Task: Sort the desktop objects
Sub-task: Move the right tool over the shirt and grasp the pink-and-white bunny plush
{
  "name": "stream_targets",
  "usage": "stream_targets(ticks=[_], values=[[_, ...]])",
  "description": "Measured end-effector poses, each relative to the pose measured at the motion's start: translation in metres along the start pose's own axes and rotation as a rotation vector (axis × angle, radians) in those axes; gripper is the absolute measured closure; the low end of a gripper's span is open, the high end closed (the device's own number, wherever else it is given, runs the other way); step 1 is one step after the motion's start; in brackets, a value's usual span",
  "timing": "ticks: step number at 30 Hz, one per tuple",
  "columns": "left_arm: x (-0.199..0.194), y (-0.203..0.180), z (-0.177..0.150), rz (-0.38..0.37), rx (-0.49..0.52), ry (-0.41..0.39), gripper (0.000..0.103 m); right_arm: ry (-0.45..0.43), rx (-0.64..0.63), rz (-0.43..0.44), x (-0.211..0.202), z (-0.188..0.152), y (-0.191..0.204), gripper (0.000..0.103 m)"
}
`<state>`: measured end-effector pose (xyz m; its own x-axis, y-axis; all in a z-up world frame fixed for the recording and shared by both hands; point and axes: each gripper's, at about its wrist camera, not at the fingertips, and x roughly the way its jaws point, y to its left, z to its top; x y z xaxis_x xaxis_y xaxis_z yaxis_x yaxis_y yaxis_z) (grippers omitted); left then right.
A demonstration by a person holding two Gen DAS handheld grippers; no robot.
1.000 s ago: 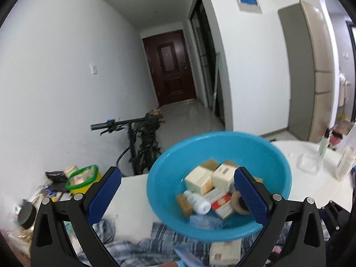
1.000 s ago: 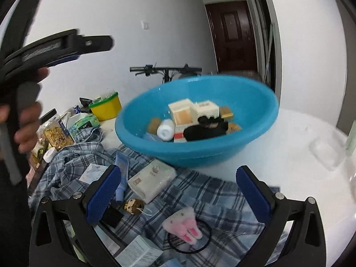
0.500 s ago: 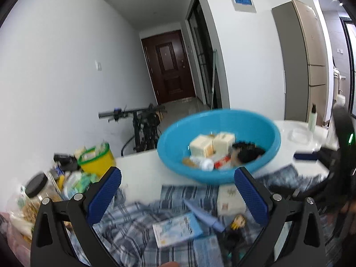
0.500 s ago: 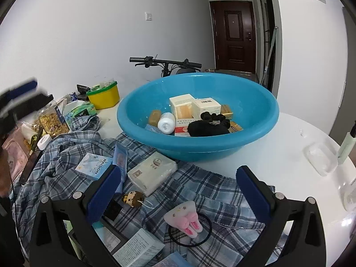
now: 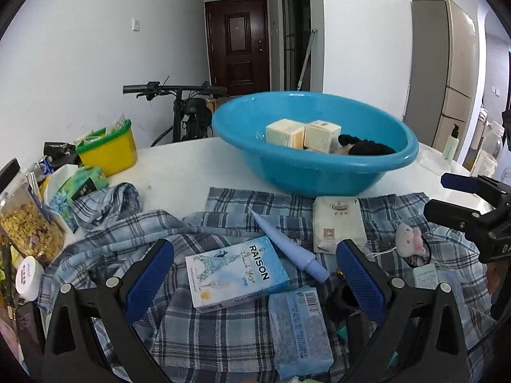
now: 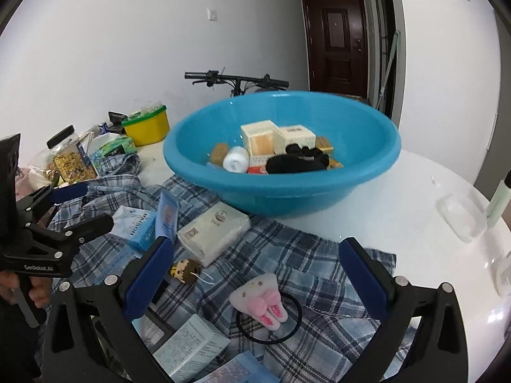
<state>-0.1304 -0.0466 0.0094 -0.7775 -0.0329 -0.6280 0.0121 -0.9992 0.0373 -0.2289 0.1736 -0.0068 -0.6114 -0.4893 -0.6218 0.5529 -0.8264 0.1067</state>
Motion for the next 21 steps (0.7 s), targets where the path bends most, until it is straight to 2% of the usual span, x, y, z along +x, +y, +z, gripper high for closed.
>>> stream_targets(ticks=[3, 5, 13, 15, 18, 21], values=[[0.010, -0.001, -0.004, 0.017, 0.019, 0.050, 0.000, 0.037, 0.003, 0.000, 0.008, -0.004, 0.000, 0.000], [0.019, -0.002, -0.008, 0.012, 0.019, 0.101, 0.000, 0.060, -0.002, 0.052, 0.013, -0.007, 0.003, 0.000], [0.021, -0.014, -0.012, 0.022, 0.090, 0.103, 0.000, 0.124, -0.038, 0.115, 0.025, -0.017, 0.001, 0.002], [0.022, -0.015, -0.012, 0.012, 0.092, 0.118, 0.000, 0.143, -0.037, 0.102, 0.029, -0.019, -0.002, 0.018], [0.024, -0.015, -0.013, 0.015, 0.097, 0.127, 0.000, 0.188, -0.046, 0.108, 0.039, -0.024, -0.002, 0.032], [0.024, -0.014, -0.013, 0.014, 0.091, 0.131, 0.000, 0.214, -0.063, 0.110, 0.048, -0.028, 0.002, 0.036]])
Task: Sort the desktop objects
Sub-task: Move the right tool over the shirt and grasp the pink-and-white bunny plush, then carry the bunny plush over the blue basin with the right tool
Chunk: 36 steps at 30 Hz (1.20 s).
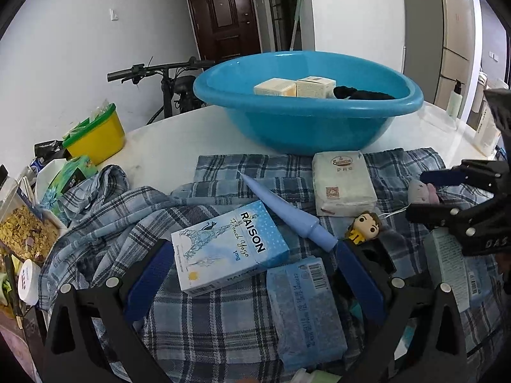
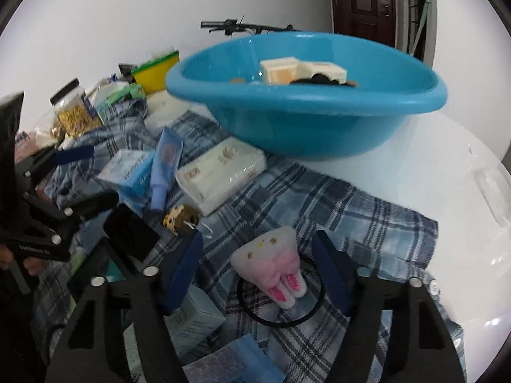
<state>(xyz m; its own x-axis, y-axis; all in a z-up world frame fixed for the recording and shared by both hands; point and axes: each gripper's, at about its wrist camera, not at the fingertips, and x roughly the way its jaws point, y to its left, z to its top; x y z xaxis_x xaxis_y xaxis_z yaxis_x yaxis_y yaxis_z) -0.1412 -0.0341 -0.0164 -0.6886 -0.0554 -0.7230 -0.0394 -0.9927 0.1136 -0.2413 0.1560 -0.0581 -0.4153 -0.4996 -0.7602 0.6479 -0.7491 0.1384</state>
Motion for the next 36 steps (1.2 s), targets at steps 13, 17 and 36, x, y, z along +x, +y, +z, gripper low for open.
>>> stream_targets(ticks=[13, 17, 36], values=[[0.002, 0.006, -0.002, -0.018, -0.033, 0.009, 0.000, -0.040, 0.010, -0.014, -0.009, -0.001, -0.011, 0.066], [-0.002, 0.007, -0.001, -0.024, -0.042, -0.008, 0.000, -0.081, 0.010, -0.019, -0.020, 0.003, -0.011, 0.066], [-0.002, 0.015, 0.001, -0.022, -0.090, -0.022, 0.000, -0.260, 0.027, -0.022, -0.082, 0.037, -0.009, 0.066]])
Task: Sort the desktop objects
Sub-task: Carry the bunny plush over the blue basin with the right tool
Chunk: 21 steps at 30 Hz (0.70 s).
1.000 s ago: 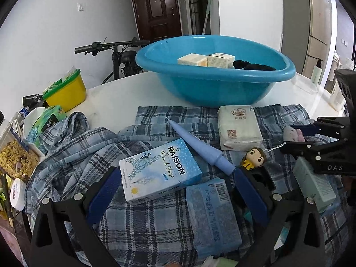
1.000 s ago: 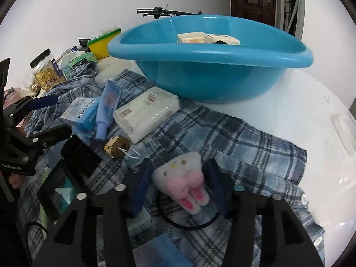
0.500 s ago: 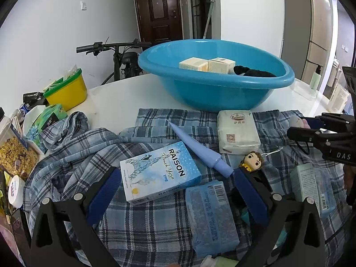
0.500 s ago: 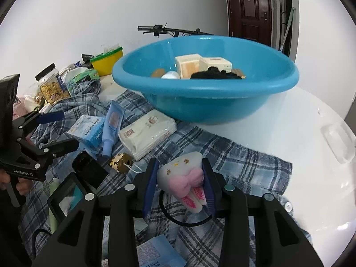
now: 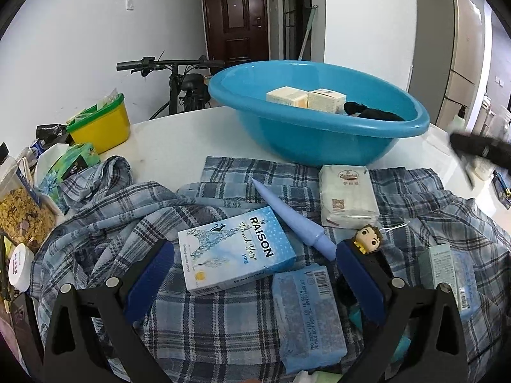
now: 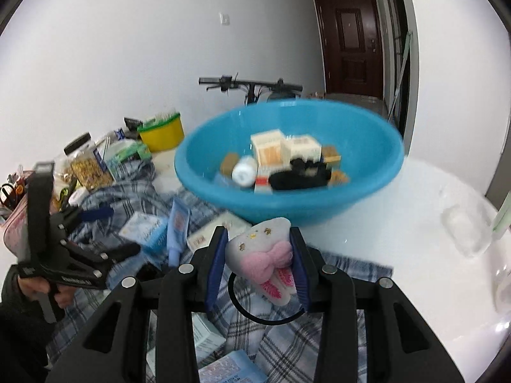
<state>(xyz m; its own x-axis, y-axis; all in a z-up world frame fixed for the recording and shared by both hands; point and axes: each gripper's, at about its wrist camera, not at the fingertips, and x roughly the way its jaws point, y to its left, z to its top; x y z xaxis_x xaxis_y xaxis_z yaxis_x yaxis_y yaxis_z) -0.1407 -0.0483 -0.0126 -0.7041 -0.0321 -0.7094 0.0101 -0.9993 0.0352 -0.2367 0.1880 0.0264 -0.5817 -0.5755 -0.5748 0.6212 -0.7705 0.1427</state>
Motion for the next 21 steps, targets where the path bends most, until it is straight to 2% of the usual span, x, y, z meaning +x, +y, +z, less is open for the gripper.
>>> stream_targets(ticks=[11, 21], values=[[0.002, 0.000, 0.000, 0.006, -0.003, -0.006, 0.000, -0.111, -0.052, -0.023, -0.030, 0.070, 0.005, 0.066], [0.004, 0.000, 0.000, 0.000, 0.002, 0.001, 0.000, -0.134, -0.078, -0.023, -0.009, 0.120, 0.006, 0.066]])
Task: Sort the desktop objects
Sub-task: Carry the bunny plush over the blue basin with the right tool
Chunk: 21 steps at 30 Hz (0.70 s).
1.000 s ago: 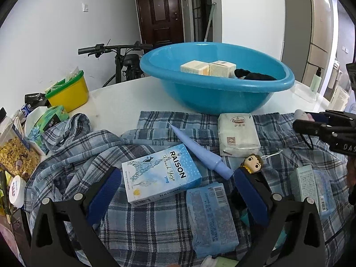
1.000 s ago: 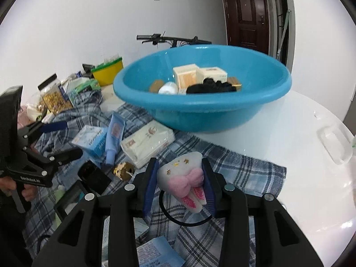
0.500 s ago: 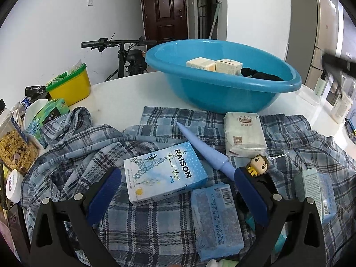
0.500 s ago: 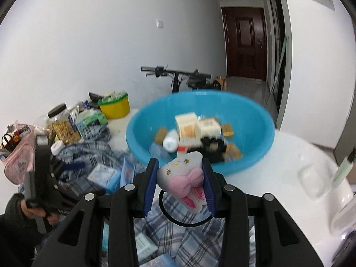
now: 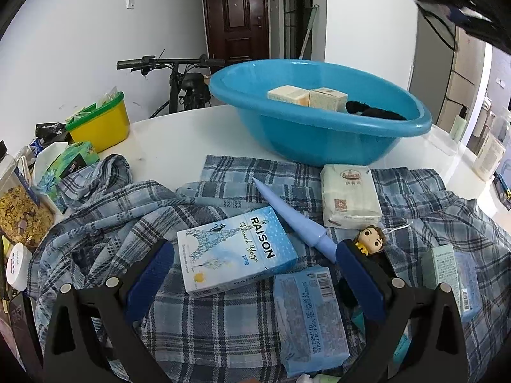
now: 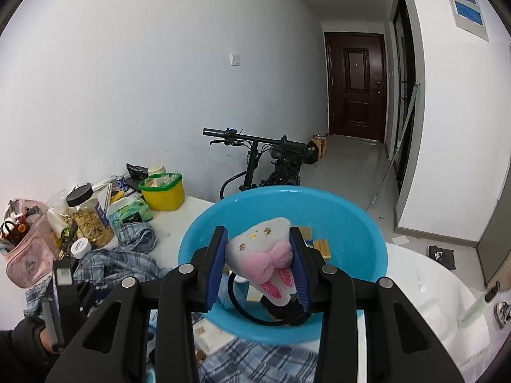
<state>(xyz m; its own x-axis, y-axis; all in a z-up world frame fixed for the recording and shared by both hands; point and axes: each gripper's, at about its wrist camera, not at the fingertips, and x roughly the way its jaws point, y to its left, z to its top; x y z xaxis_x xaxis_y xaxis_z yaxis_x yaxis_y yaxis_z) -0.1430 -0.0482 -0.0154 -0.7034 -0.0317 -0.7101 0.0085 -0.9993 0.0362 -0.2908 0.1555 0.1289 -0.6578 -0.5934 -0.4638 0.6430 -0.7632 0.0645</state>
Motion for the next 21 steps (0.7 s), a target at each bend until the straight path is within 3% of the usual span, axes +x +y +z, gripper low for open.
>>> stream_targets(ticks=[8, 21], values=[[-0.002, 0.002, 0.001, 0.000, -0.013, -0.011, 0.000, 0.081, 0.006, -0.002, 0.049, -0.009, -0.011, 0.066], [-0.008, 0.012, 0.014, 0.030, -0.011, -0.051, 0.000, 0.132, 0.029, 0.034, 0.066, -0.022, -0.019, 0.066]])
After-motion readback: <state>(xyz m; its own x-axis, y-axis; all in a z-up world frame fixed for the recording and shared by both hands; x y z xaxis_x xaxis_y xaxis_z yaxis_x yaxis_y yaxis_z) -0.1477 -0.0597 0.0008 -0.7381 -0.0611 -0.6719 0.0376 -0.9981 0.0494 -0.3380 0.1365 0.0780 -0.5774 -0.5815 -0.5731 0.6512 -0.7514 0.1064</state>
